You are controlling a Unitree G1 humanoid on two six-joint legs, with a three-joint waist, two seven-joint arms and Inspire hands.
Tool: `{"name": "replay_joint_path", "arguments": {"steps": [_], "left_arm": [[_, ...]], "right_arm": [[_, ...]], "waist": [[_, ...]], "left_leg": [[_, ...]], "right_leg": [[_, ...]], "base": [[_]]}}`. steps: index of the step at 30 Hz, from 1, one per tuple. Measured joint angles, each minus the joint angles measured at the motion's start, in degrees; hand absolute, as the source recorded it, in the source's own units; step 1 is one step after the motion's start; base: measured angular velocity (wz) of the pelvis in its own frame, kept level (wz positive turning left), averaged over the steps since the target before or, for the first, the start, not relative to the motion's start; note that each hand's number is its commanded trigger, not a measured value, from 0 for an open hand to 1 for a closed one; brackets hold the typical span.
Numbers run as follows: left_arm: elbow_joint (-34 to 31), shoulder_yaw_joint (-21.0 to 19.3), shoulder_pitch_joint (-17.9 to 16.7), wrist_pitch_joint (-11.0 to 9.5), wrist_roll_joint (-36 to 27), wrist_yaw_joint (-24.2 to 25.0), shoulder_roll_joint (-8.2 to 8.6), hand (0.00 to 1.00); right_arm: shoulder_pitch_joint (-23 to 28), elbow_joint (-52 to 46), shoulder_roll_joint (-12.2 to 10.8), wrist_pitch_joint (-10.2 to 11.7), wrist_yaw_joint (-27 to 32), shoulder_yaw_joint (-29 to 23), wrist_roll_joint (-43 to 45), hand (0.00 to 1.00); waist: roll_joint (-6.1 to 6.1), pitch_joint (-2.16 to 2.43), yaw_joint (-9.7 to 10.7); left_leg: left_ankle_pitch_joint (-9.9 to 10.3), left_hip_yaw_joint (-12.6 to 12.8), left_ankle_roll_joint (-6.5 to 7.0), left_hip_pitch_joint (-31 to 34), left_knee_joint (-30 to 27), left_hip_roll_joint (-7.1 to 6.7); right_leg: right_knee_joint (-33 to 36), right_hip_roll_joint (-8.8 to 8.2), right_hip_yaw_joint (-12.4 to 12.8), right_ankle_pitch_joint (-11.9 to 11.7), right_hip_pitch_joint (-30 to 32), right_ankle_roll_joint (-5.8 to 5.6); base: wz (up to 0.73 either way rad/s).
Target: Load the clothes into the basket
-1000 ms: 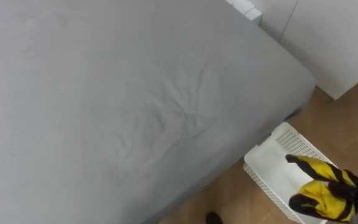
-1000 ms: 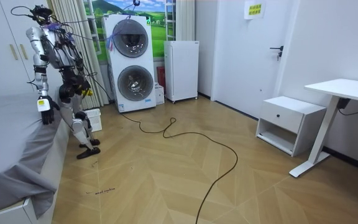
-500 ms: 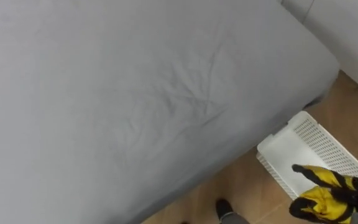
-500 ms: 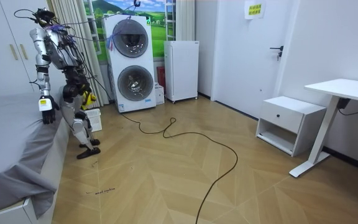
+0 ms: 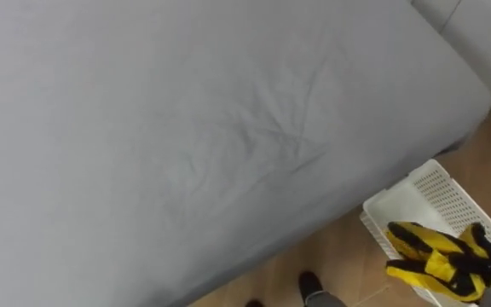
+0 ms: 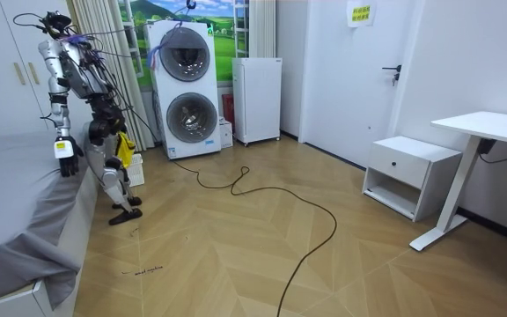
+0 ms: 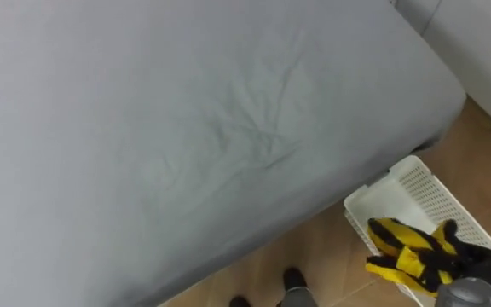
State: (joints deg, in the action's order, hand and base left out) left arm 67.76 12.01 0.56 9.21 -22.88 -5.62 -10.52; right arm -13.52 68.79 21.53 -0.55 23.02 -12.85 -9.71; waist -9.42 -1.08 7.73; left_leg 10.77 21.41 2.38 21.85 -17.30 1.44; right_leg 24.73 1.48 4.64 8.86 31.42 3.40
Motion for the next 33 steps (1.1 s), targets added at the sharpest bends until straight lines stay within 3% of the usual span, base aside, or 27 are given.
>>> {"name": "replay_joint_path", "arguments": {"steps": [12,33], "left_arm": [[-0.3,1.2,-0.3,-0.1,0.0,0.0,-0.19,0.00],[-1.2,1.3,-1.3,-1.0,-0.1,0.3,-0.49,0.00]], "right_arm": [[0.0,0.0,1.2,1.4,0.1,0.5,0.7,0.00],[0.0,-0.1,1.2,2.0,0.2,3.9,0.8,0.00]], "waist": [[-1.12,0.01,-0.1],[-0.61,-0.12,-0.3]], "left_leg": [[0.0,0.6,0.00,0.4,0.1,0.03],[0.0,0.4,0.00,0.1,0.0,0.07]], "right_leg": [[0.1,-0.27,-0.3,0.4,0.3,0.01],[0.3,-0.27,-0.1,0.5,0.1,0.01]], "base": [[0.01],[0.00]]}}
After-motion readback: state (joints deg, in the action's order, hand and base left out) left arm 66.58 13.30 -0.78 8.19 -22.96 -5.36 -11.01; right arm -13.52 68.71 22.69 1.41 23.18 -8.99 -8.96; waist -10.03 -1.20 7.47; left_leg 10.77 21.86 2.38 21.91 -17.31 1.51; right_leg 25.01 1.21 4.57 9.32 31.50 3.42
